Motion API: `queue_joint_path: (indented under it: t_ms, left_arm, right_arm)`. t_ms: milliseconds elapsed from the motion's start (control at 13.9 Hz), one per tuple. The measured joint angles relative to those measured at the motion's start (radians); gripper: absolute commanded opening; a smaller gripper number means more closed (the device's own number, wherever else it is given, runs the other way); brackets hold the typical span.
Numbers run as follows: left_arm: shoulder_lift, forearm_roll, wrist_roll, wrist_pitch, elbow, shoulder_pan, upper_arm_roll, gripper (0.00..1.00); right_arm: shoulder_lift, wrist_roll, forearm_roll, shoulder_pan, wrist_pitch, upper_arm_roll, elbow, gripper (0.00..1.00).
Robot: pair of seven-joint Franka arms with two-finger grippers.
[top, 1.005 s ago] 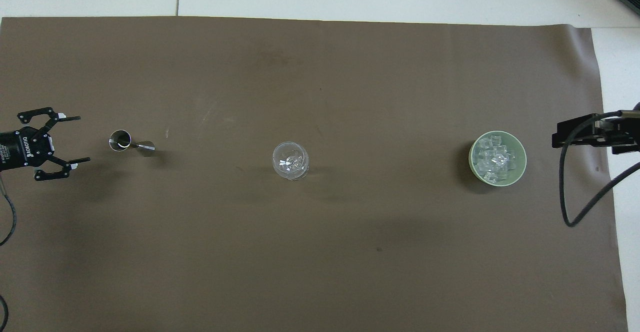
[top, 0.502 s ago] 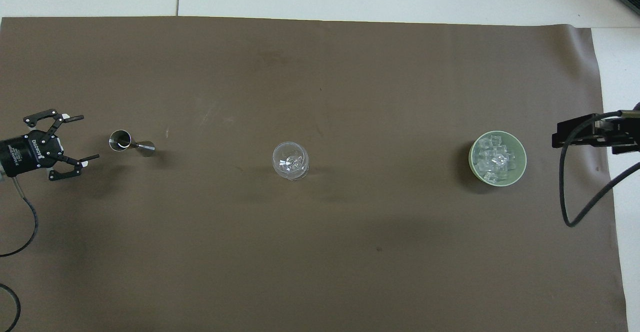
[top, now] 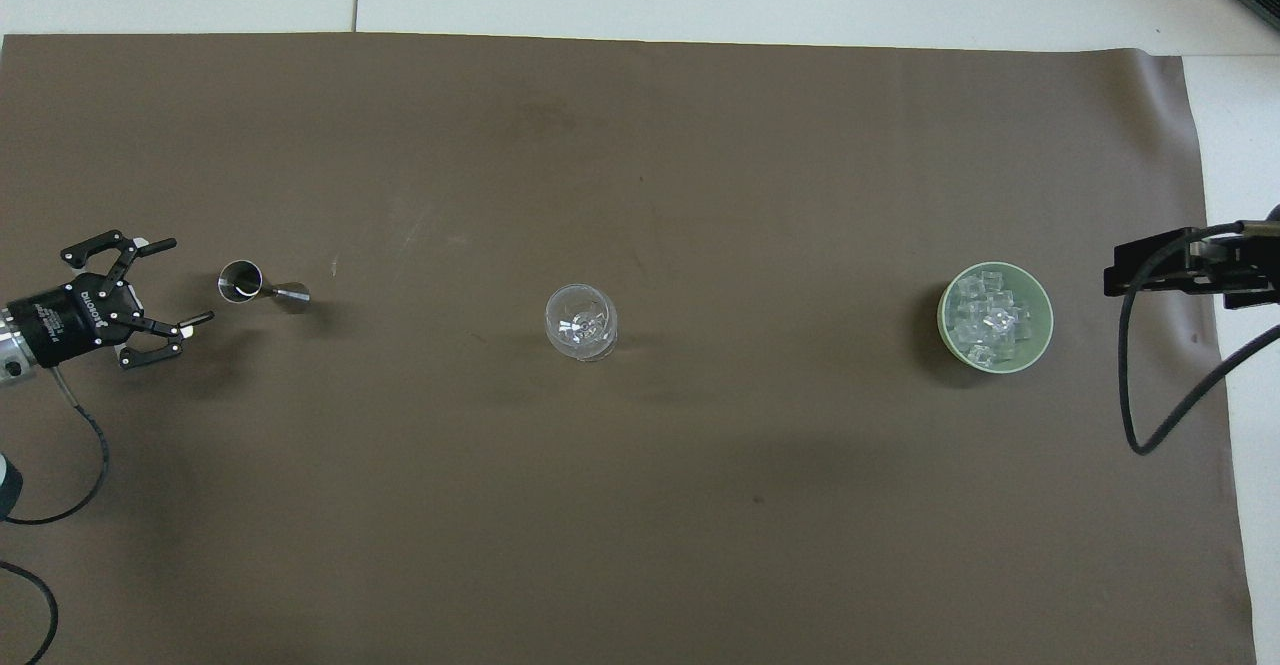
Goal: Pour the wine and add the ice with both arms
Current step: 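Advance the open left gripper around the metal jigger, then close the left gripper on the metal jigger and lift it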
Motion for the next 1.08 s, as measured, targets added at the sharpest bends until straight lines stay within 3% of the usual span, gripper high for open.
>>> queue_joint_path:
  t_ms: [646,1076]
  left_arm:
    - [-0.019,-0.076,0.0,-0.002,-0.078,-0.015,-0.016,1.0]
    - [-0.048,-0.27,0.003,-0.003,-0.172,-0.018,-0.019,1.0]
  right_arm:
    - [0.0,0.0,0.0,0.0,0.0,0.0,0.0,1.0]
    - [0.0,0.0,0.0,0.0,0.0,0.0,0.0,1.0]
